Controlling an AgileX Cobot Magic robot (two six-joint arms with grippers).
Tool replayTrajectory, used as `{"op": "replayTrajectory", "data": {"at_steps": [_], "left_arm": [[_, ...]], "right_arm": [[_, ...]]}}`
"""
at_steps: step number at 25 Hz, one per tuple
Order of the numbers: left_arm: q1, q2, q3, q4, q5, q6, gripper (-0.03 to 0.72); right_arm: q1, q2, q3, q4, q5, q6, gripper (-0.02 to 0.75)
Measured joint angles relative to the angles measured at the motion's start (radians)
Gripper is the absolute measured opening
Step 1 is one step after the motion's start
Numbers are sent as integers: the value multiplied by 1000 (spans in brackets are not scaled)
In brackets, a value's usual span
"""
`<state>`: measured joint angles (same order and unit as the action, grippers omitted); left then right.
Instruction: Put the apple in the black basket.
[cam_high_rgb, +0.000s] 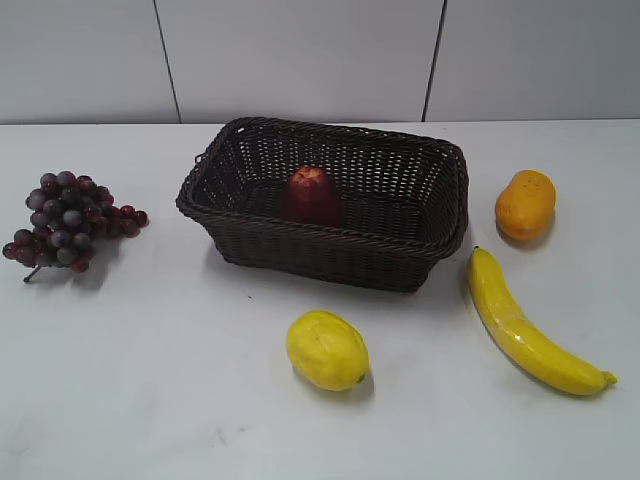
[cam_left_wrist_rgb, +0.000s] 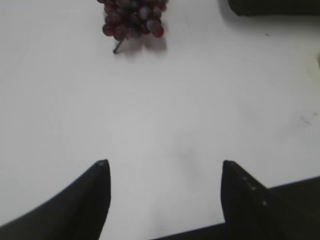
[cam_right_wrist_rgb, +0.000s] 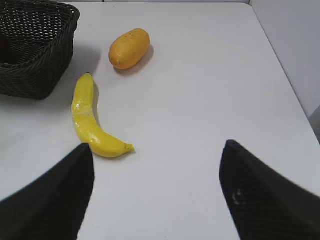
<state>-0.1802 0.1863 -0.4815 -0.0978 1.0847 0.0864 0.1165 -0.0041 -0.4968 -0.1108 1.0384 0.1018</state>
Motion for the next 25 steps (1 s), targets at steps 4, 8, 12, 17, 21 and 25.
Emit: {"op": "replayTrajectory", "data": {"at_steps": [4, 8, 12, 17, 21, 25], "left_arm": [[92, -99, 0, 0, 0, 0, 492], [134, -170, 0, 0, 0, 0, 487], [141, -191, 1, 0, 1, 0, 488], [142, -191, 1, 0, 2, 0, 486], [142, -191, 1, 0, 2, 0, 486], [142, -191, 1, 0, 2, 0, 486]], "right_arm": [[0, 0, 0, 0, 0, 0, 588], [0, 0, 0, 0, 0, 0, 588], [0, 0, 0, 1, 0, 0, 588], [0, 0, 0, 1, 0, 0, 588], [0, 0, 0, 1, 0, 0, 588], [0, 0, 0, 1, 0, 0, 588]]}}
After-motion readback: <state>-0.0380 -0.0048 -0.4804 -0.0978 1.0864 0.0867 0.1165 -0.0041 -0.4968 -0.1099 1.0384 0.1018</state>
